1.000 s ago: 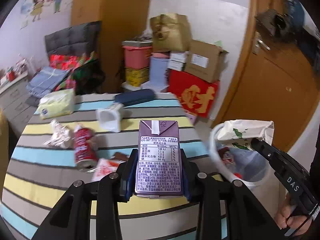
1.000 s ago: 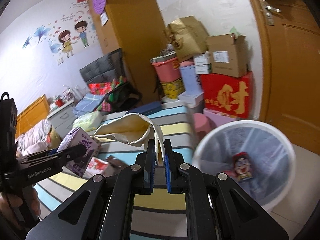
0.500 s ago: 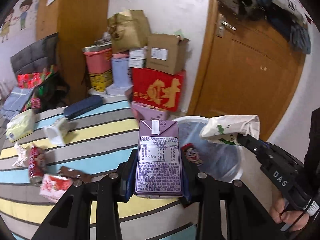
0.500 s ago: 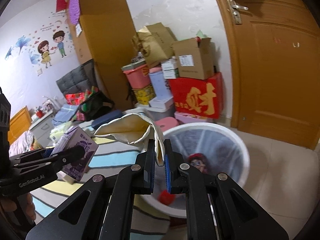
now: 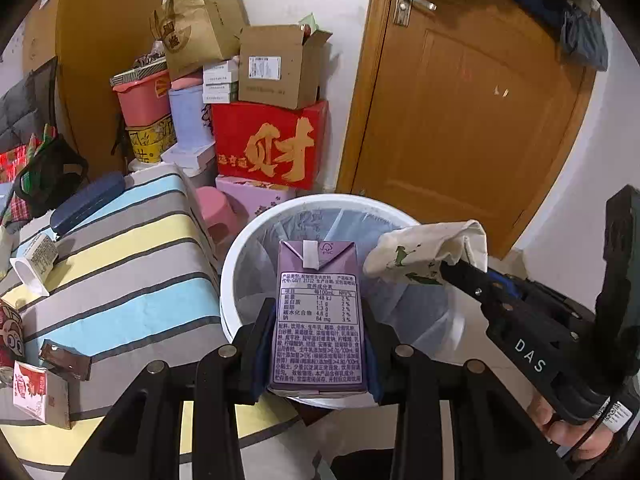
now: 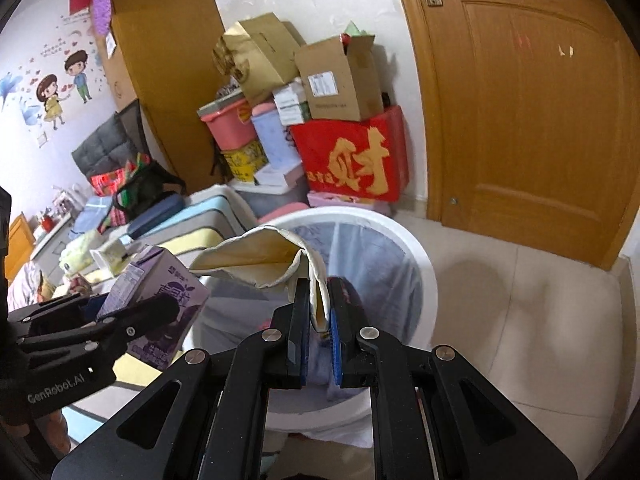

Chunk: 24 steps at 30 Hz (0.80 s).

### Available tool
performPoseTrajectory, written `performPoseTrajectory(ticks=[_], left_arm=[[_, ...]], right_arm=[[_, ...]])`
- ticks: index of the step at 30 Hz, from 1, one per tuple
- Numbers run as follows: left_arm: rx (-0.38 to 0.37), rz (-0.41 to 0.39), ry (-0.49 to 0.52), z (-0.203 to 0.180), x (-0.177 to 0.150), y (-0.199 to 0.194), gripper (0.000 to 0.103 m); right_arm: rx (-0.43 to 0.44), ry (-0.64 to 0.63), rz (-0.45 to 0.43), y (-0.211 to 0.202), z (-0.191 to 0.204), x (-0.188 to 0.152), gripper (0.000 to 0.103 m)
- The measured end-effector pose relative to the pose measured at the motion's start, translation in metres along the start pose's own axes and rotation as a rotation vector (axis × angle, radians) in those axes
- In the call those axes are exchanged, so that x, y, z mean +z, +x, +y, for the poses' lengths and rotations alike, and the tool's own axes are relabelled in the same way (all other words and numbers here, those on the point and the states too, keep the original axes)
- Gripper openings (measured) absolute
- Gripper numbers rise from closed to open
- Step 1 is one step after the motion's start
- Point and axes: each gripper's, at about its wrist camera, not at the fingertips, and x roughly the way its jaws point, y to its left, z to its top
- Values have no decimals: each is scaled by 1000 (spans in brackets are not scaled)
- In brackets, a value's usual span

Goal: Collect trash
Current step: 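Carry the cloth bag and purple carton over the wastebasket and open both grippers, then move both open grippers back toward the trash on the bed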

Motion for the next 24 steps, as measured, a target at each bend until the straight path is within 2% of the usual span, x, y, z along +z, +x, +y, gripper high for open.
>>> performPoseTrajectory(ticks=[6, 8, 10, 11, 13, 15, 16, 17, 24], left_arm=[[-9, 11, 1, -1, 2, 11, 38], [9, 9, -8, 1, 2, 12, 45], [21, 4, -8, 2, 3, 12, 64], [18, 1, -10, 2, 3, 11, 64], [8, -4, -10, 4, 2, 9, 64], [21, -4, -9, 5, 2, 8, 64], [24, -6, -8, 5, 2, 7, 64], [23, -10, -13, 6, 1, 6, 64], [34, -22, -32, 15, -5, -9, 64]], right_arm=[[-19, -10, 34, 10, -8, -2, 9], [-20, -15, 48, 12, -10, -1, 9], [-13, -15, 60, 14, -10, -1, 10], [-16, -20, 66, 15, -11, 0, 11], [-34, -34, 75, 17, -9, -1, 18], [-47, -40, 76, 17, -8, -1, 43], [-45, -37, 75, 16, -8, -2, 49], [-41, -33, 74, 16, -9, -1, 52], [-33, -23, 56, 7, -4, -2, 52]])
